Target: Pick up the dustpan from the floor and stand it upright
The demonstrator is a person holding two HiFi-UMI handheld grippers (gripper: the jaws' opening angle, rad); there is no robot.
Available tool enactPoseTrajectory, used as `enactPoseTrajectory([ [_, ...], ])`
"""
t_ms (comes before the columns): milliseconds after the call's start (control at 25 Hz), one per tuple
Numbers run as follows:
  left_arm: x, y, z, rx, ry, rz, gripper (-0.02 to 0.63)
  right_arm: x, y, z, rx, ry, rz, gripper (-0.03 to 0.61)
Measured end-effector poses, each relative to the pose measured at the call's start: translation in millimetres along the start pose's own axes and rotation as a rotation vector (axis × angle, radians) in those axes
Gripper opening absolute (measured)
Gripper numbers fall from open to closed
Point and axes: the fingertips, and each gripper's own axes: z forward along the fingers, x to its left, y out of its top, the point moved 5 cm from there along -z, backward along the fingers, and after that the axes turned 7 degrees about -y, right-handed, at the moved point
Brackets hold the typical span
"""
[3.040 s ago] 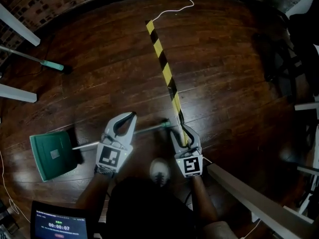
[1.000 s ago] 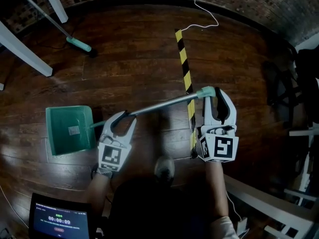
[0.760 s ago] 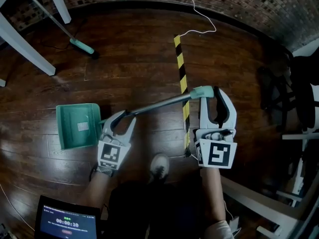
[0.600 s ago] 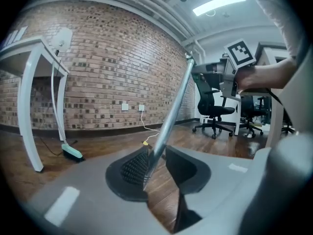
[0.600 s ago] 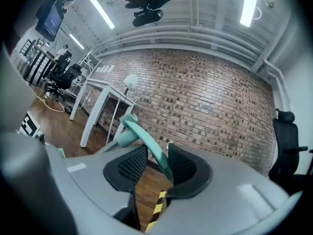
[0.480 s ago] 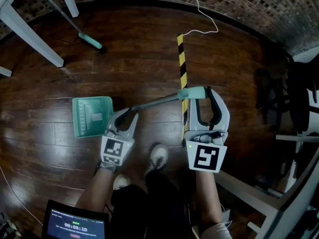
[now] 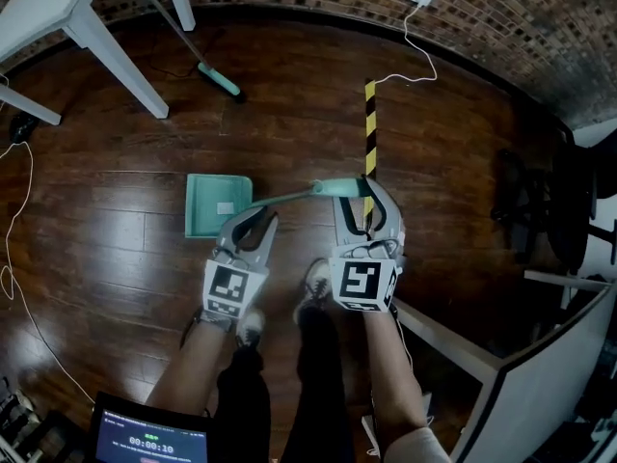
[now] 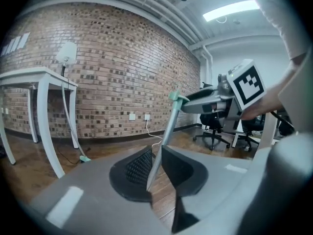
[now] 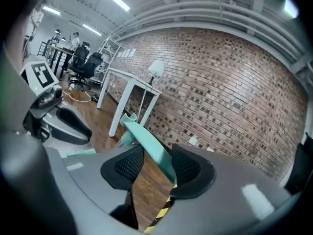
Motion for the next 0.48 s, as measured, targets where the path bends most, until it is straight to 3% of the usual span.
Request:
enactPoseTrajectory([
  [120, 21.2, 40.7, -30.7, 0.009, 0.028, 0.005, 0.058, 9.2, 28.5, 4.0, 0.035, 0.087, -0.042, 0.205],
  [360, 55.3, 79.6, -77.1, 0.002, 0.11, 0.013, 0.057, 33.5, 38.6, 1.9, 0.076, 0.275, -0.195, 0.318],
  [480, 73.9, 105.3, -91.4, -0.005, 0.147, 0.007, 0.057, 39.5, 56.7, 8.1, 0.082, 0.352, -0.23, 0.337],
])
